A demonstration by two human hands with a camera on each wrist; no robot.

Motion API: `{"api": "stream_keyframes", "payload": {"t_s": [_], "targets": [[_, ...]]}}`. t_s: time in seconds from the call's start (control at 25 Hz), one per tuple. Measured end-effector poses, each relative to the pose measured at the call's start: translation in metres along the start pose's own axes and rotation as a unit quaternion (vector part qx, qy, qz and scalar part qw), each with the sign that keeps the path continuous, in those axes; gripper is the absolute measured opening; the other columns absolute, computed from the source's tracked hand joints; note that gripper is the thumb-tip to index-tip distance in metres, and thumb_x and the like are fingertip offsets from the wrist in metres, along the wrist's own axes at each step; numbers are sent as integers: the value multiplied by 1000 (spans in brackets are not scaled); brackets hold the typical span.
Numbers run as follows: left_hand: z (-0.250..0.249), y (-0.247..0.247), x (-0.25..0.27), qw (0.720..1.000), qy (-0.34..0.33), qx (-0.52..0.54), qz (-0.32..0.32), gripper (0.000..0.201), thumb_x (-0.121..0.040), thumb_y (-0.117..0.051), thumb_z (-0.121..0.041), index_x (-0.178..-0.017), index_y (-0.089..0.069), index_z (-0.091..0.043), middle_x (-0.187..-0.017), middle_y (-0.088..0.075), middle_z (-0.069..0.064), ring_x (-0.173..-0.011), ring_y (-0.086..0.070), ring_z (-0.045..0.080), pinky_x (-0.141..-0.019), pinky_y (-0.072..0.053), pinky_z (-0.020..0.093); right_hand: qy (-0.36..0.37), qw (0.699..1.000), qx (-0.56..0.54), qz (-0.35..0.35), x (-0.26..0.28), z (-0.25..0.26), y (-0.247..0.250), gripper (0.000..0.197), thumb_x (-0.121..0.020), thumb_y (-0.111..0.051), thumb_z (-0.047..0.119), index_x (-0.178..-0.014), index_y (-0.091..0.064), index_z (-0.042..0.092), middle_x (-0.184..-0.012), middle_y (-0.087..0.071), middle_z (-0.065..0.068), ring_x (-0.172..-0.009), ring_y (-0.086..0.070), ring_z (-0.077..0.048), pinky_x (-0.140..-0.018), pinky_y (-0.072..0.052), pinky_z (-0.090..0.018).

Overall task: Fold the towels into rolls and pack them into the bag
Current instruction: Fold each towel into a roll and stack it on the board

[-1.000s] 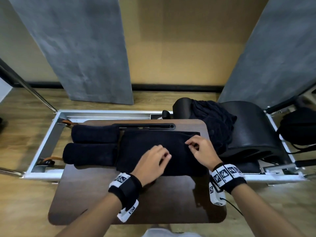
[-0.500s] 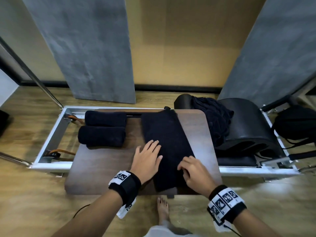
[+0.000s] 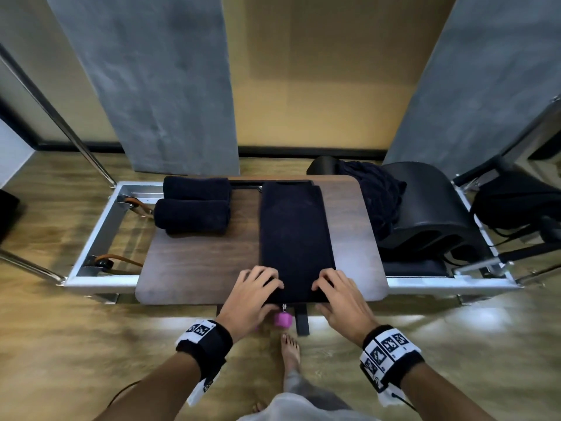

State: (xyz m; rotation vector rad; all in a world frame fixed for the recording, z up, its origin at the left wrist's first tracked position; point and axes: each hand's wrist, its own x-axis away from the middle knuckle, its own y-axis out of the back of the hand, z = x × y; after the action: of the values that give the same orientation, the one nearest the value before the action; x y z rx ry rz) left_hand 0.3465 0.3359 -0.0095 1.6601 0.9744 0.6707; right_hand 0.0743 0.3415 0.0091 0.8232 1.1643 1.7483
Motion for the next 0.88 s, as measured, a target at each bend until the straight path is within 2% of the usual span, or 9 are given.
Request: {"api": "stream_keyframes", "payload": {"t_s": [0.12, 0.2, 0.28, 0.4, 0.52, 0.64, 0.76, 0.88], "targets": [[-2, 5, 5, 999, 7, 15, -29, 30, -87, -81, -34, -113, -67, -28, -117, -59, -13, -108, -53, 14, -89, -35, 29, 2, 1000, 11, -4, -2, 2, 2, 38, -86, -77, 26, -118, -57, 28, -126, -48, 8, -118, -48, -15, -96, -43, -31], [-2, 9, 6, 999, -1, 23, -45, 17, -93, -78, -26, -109, -74, -24, -109, -64, -12, -101, -56, 14, -86, -36, 30, 6, 1000, 8, -5, -3, 1, 3, 35, -88, -76, 30, -117, -57, 28, -124, -49, 10, -116, -49, -15, -96, -42, -30], [-1, 14, 2, 997, 7, 47, -61, 11, -98, -73, -23, -108, -78, -21, -105, -69, -11, -99, -60, 15, -87, -38, 30, 9, 1000, 15, -2, -5, 1, 6, 33, -91, -73, 39, -118, -58, 28, -123, -50, 11, -115, -50, -14, -97, -42, -31], [3, 21, -7, 977, 105, 173, -73, 13, -100, -73, -27, -111, -79, -23, -102, -73, -14, -100, -64, 11, -96, -45, 35, 10, 999, 41, -1, -8, 2, 9, 39, -97, -64, 46, -130, -54, 28, -125, -54, 12, -115, -50, -13, -101, -42, -35], [8, 21, -15, 941, 190, 272, -69, 11, -96, -75, -32, -106, -71, -34, -91, -69, -15, -87, -62, 3, -98, -46, 35, 25, 997, 62, -32, -13, 5, 9, 39, -102, -59, 29, -140, -52, 23, -118, -61, 6, -106, -57, -19, -96, -48, -37], [9, 16, -22, 940, 215, 260, -52, 9, -96, -71, -37, -97, -62, -36, -87, -67, -11, -83, -59, 5, -99, -40, 35, 44, 994, 75, -67, -18, 3, 8, 31, -99, -66, 15, -130, -68, 14, -108, -66, -2, -96, -62, -24, -84, -54, -38], [9, 15, -27, 940, 238, 241, -44, 7, -97, -67, -40, -92, -63, -36, -84, -65, -10, -82, -57, 3, -98, -33, 32, 44, 992, 80, -89, -25, -3, 7, 26, -92, -75, 13, -118, -77, 15, -110, -63, -2, -102, -61, -24, -83, -53, -37], [6, 15, -31, 940, 253, 226, -41, 10, -97, -66, -40, -89, -63, -36, -79, -62, -12, -83, -54, 0, -93, -30, 32, 4, 995, -36, -88, -33, -9, 5, 22, -94, -72, 10, -112, -78, 21, -102, -64, 5, -99, -60, -20, -86, -51, -38]]}}
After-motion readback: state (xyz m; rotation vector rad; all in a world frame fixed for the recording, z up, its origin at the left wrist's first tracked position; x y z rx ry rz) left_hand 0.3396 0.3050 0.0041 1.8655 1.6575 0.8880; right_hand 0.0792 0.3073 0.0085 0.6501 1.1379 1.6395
